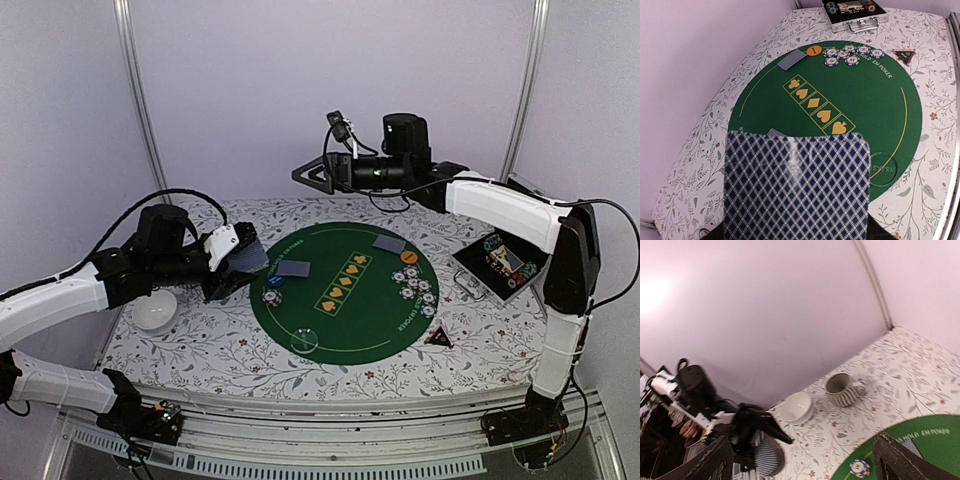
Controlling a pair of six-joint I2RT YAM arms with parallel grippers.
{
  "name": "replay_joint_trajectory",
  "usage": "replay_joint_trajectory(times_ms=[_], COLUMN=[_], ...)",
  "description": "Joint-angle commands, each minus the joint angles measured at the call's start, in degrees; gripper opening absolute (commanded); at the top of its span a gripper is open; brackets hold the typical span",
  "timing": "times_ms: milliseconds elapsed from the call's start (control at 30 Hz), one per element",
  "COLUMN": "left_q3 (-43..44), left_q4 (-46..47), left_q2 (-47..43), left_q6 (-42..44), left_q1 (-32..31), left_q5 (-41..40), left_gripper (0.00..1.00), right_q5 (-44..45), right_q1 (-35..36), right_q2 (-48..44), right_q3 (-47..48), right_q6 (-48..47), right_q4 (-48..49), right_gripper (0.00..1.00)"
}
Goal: Distribute texas hold em gaming equipment
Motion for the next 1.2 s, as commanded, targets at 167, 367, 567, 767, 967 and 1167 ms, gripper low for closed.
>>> replay_joint_trajectory(times_ms=[167, 367, 567, 767, 967, 1167], left_q3=[-0.15, -0.58, -0.47, -0.57, -0.77, -0.85], left_q4=[1.74, 2.46, 2.45, 2.66, 3.05, 3.09], left_q2=[-0.23, -0.80, -0.73, -1.12, -1.29, -1.25], left_q6=[0.32, 0.37, 0.28, 0.26, 0.37, 0.38], left_q1=[0.02, -0.03, -0.03, -0.03, -0.02, -0.03], left_q5=[0.58, 0.77, 0.93, 0.44, 0.36, 0.15], left_gripper=[0.56, 0.56, 0.56, 0.56, 0.56, 0.56], right_q5=[-11.55, -16.54, -10.81, -0.67, 2.48, 2.12], right_q1=[7.06, 8.63, 9.78, 9.21, 8.62, 7.87], right_q2=[8.44, 12.41, 15.17, 16.85, 14.40, 12.25], right_q3=[4.99, 7.85, 10.50, 15.26, 15.59, 15.80], right_q6=[-0.18, 0.52, -1.27, -5.15, -10.02, -11.15], right_q4=[-1.99, -2.98, -7.17, -18.18, -22.70, -23.52], right_gripper=[1.00, 0.97, 0.95, 0.87, 0.86, 0.79])
